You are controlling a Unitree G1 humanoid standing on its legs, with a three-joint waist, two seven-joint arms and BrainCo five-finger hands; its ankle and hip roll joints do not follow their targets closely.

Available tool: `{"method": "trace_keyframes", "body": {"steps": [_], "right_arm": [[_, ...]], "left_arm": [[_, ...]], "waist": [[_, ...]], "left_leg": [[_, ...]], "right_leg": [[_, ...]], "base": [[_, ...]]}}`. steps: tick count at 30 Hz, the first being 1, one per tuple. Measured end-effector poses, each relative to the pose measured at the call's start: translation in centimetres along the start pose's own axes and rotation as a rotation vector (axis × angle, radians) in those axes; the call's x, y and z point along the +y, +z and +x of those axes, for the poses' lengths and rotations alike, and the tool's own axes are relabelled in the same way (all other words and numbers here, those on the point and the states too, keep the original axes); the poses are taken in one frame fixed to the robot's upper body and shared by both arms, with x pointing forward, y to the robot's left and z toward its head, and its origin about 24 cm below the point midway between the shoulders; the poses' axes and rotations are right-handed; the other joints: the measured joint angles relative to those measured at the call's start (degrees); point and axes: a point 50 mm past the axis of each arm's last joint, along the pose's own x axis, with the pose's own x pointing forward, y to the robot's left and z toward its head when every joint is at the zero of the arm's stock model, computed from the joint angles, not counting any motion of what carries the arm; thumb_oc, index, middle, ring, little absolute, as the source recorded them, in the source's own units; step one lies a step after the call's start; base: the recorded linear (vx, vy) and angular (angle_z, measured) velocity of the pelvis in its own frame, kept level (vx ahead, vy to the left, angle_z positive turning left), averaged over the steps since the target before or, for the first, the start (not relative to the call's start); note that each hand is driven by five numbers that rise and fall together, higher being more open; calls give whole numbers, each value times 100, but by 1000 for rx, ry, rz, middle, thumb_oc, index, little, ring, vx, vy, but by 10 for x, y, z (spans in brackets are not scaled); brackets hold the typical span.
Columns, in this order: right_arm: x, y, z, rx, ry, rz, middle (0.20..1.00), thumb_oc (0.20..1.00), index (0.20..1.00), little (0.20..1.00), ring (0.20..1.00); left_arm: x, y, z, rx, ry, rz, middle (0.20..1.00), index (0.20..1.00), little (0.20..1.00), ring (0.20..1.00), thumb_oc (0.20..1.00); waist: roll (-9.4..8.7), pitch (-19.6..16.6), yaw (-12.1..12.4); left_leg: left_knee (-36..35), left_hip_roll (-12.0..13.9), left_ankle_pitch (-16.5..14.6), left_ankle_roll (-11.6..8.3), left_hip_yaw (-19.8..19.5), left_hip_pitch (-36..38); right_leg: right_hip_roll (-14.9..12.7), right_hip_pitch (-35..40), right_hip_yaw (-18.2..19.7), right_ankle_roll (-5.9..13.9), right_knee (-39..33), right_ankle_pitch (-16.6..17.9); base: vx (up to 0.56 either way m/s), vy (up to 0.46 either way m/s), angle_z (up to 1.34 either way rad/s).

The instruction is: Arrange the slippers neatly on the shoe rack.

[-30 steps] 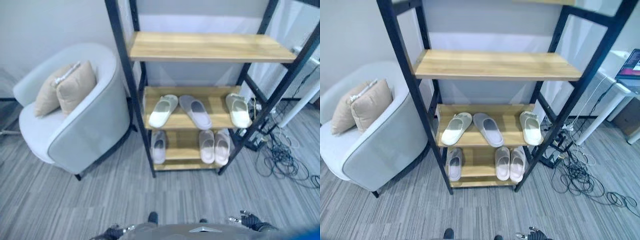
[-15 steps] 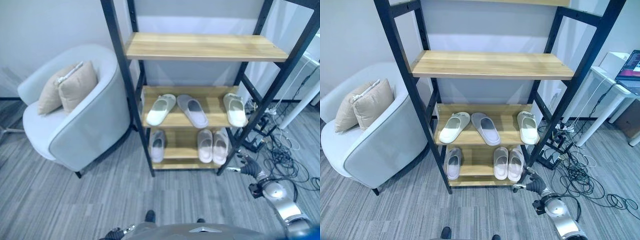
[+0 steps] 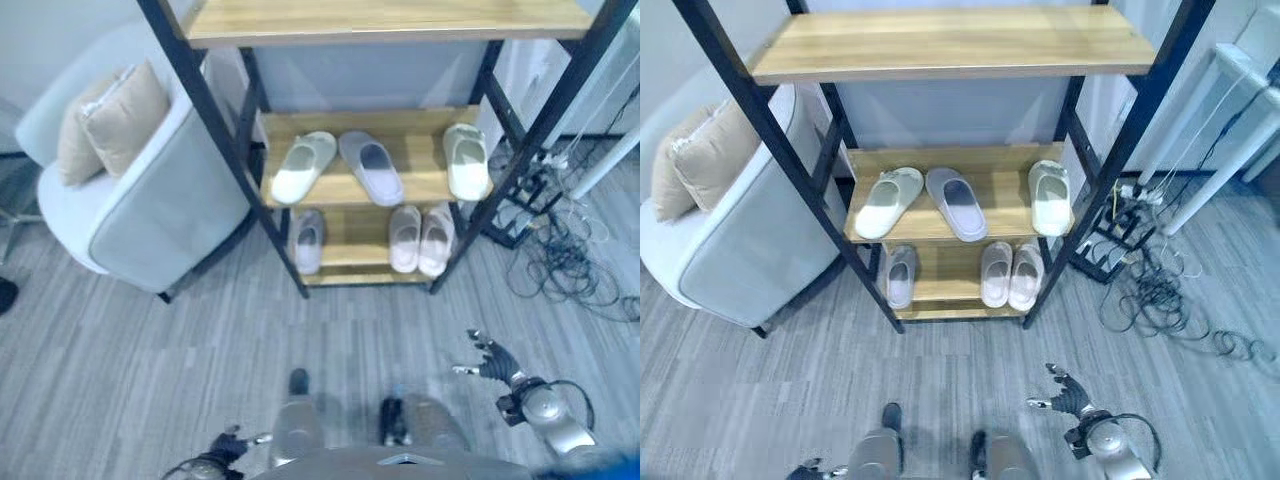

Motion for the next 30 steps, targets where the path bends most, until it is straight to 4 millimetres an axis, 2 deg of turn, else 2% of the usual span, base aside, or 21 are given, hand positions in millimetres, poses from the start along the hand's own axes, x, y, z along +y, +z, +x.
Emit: {"method": "trace_keyframes", "body": {"steps": [1,2,3,6,9,10,11,13,14,16,17,18,19,20,21,22,24,25,27,28,30], "right_arm": [[-5,6,4,-12,-16,-9,1000,1000,1000,1000,1000],[-8,10,8,-15,-24,-10,1000,1000,1000,1000,1000],[-6,17,12,-30,-15,-19,1000,1000,1000,1000,1000],[-1,26,16,-64,10,-46,1000,1000,1000,1000,1000],[4,17,12,-35,25,-55,1000,1000,1000,1000,1000],[7,10,11,-10,41,-55,1000,1000,1000,1000,1000],[11,4,8,14,52,-48,1000,1000,1000,1000,1000],[25,-10,4,65,90,-31,1000,1000,1000,1000,1000],[36,-14,2,83,112,-16,1000,1000,1000,1000,1000],[47,-18,-1,93,140,-2,1000,1000,1000,1000,1000],[50,-19,-1,98,145,5,1000,1000,1000,1000,1000],[53,-18,-1,100,148,10,1000,1000,1000,1000,1000],[54,-19,-1,102,149,11,1000,1000,1000,1000,1000],[51,-14,2,88,143,3,1000,1000,1000,1000,1000],[50,-12,3,81,141,1,1000,1000,1000,1000,1000],[50,-9,4,70,142,-3,1000,1000,1000,1000,1000],[53,-1,7,37,156,-15,1000,1000,1000,1000,1000],[53,-1,7,36,159,-17,1000,1000,1000,1000,1000],[57,-1,6,41,176,-28,1000,1000,1000,1000,1000],[60,-5,4,54,178,-20,1000,1000,1000,1000,1000],[65,-16,-2,87,193,-21,1000,1000,1000,1000,1000]], "left_arm": [[-7,3,1,-6,-14,-8,1000,1000,1000,1000,1000],[-14,3,1,6,-30,-15,1000,1000,1000,1000,1000],[-19,0,1,23,-41,-18,1000,1000,1000,1000,1000],[-35,-14,-4,70,-72,-49,1000,1000,1000,1000,1000],[-39,-19,-5,109,-81,-60,1000,1000,1000,1000,1000],[-38,-17,-4,101,-79,-57,1000,1000,1000,1000,1000],[-38,-18,-4,103,-80,-46,1000,1000,1000,1000,1000],[-31,-12,-2,88,-66,-28,1000,1000,1000,1000,1000],[-23,-10,-1,81,-56,15,1000,1000,1000,1000,1000],[-15,-6,0,54,-42,45,1000,1000,1000,1000,1000],[-13,-3,1,43,-36,48,1000,1000,1000,1000,1000],[-9,1,1,28,-26,39,1000,1000,1000,1000,1000],[-8,5,2,20,-21,40,1000,1000,1000,1000,1000],[-8,16,5,-3,-22,47,1000,1000,1000,1000,1000],[-8,20,5,-14,-23,46,1000,1000,1000,1000,1000],[-8,23,6,-22,-22,47,1000,1000,1000,1000,1000],[-6,19,5,-7,-14,51,1000,1000,1000,1000,1000],[-5,17,5,1,-6,52,1000,1000,1000,1000,1000],[-2,11,5,26,6,57,1000,1000,1000,1000,1000],[-2,10,4,26,10,53,1000,1000,1000,1000,1000],[-4,6,3,28,4,51,1000,1000,1000,1000,1000]], "waist": [[77,35,148],[160,78,161],[260,165,208],[434,177,437],[258,101,350],[190,77,377],[134,33,387],[-16,6,325],[-110,-65,262],[-133,-132,236],[-195,-204,187],[-156,-249,153],[-122,-217,142],[73,-157,125],[149,-141,151],[232,-109,179],[275,-94,171],[255,-118,157],[105,-151,123],[-14,-127,108],[-122,-210,123]], "left_leg": [[-713,-118,186,-32,12,4],[-1460,-138,388,-21,25,36],[-2072,-227,490,-19,19,164],[-2035,-177,616,109,5,341],[-2029,-357,735,235,-5,401],[-2041,-438,817,354,16,487],[-2053,-484,904,487,20,643],[-2027,-548,1660,887,261,939],[-2025,-639,1547,997,316,1058],[-2025,-781,1349,1178,336,1193],[-2022,-920,1362,1188,338,1245],[-2002,-1110,1246,1358,277,1298],[-1860,-1195,1121,1524,156,1287],[-1703,-1223,1045,1597,19,1302],[-1645,-1223,1014,1604,14,1316],[-1629,-1223,931,1546,-25,1437],[-1636,-1245,822,1405,-12,1651],[-1637,-1242,778,1334,-21,1674],[-1666,-1307,720,1243,-35,1738],[-1655,-1350,685,1239,-39,1786],[-1663,-1409,638,1209,-156,1811]], "right_leg": [[57,132,111,115,-513,212],[151,344,150,255,-1007,416],[292,690,395,107,-1481,808],[464,1292,630,99,-2209,941],[459,1510,810,109,-2375,892],[397,1558,894,117,-2383,893],[368,1619,993,234,-2370,821],[241,1686,996,547,-1872,637],[100,1484,942,686,-1293,598],[-130,933,818,892,-26,604],[-350,643,771,981,616,593],[-642,416,722,1135,903,598],[-728,266,739,1164,1080,736],[-777,137,723,1175,1259,754],[-770,112,723,1184,1232,758],[-820,62,669,1179,1046,753],[-950,50,519,1217,-18,781],[-955,83,501,1273,-670,854],[-908,285,569,1410,-2281,1324],[-911,358,546,1392,-2590,1685],[-882,480,548,1338,-2560,1976]], "base": [[365,103,0],[373,123,-11],[377,133,-8],[393,198,-61],[277,196,-42],[208,191,-51],[212,201,-68],[169,178,-49],[133,166,-25],[79,114,-8],[80,112,29],[123,136,41],[189,75,67],[141,16,48],[146,-36,47],[103,-78,14],[155,-147,5],[95,-111,0],[17,-109,13],[1,-174,31],[19,-165,30]]}}
